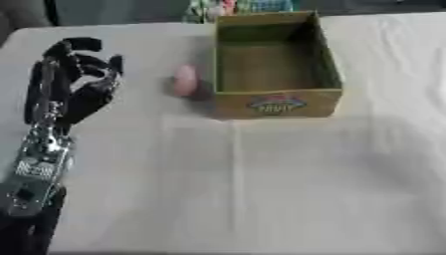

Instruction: Pick up objects on the table and place them in the box.

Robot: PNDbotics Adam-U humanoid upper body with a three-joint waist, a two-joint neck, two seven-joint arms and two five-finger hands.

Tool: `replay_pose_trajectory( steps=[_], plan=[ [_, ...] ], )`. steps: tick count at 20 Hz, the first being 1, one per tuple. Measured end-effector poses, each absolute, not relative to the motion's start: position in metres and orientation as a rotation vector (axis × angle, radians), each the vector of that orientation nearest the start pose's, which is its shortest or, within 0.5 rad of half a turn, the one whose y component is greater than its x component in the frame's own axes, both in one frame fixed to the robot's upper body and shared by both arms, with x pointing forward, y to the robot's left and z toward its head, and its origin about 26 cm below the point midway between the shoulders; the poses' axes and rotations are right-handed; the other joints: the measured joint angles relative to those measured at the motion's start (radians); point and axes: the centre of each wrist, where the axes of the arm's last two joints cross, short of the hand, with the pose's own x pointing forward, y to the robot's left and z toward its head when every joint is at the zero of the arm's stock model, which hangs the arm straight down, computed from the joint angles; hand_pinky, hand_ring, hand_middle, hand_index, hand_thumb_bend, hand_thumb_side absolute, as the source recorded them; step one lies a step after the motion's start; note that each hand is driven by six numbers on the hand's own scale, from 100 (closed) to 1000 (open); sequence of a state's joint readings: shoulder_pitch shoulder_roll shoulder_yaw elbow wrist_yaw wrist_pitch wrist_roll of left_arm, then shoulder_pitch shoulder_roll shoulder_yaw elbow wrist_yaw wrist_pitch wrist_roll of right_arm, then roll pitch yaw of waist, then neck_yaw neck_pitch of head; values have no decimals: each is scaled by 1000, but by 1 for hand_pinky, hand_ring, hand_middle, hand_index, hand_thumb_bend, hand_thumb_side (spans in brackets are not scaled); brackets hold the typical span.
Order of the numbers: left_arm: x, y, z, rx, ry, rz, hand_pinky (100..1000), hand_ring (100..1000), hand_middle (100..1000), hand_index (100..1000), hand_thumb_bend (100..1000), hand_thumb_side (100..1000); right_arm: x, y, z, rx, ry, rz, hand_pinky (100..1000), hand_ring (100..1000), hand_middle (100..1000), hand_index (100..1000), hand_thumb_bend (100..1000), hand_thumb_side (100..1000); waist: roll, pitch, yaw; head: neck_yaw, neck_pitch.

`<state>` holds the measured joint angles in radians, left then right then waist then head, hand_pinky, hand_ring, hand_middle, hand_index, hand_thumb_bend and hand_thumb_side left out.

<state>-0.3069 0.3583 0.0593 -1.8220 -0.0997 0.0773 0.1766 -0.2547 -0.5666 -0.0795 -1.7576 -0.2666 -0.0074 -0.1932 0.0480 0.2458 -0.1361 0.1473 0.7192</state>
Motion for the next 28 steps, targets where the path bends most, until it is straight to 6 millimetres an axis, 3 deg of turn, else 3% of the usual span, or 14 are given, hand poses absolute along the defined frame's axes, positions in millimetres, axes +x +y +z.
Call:
replay_pose_trajectory(
  steps=[9, 16, 21, 28],
  plan=[
    [346, 304, 222, 672, -2063, -465, 584, 577, 646, 724, 372, 100, 320, -349, 174, -323, -2042, 102, 645, 722, 689, 815, 100, 261, 3, -6, -14, 0, 1],
    [389, 303, 260, 838, -1876, -954, 657, 631, 689, 765, 440, 100, 320, -347, 172, -310, -2031, 120, 645, 722, 689, 815, 100, 260, 8, -21, -32, 5, 8],
    [435, 308, 247, 836, -1611, -1266, 678, 649, 693, 768, 496, 100, 319, -346, 169, -303, -2018, 133, 645, 722, 689, 815, 100, 260, 13, -29, -47, 5, 11],
    [470, 302, 208, 771, -1418, -1423, 668, 636, 691, 774, 546, 100, 319, -345, 168, -296, -2015, 144, 645, 723, 689, 815, 100, 259, 17, -31, -62, 5, 19]
  ],
)
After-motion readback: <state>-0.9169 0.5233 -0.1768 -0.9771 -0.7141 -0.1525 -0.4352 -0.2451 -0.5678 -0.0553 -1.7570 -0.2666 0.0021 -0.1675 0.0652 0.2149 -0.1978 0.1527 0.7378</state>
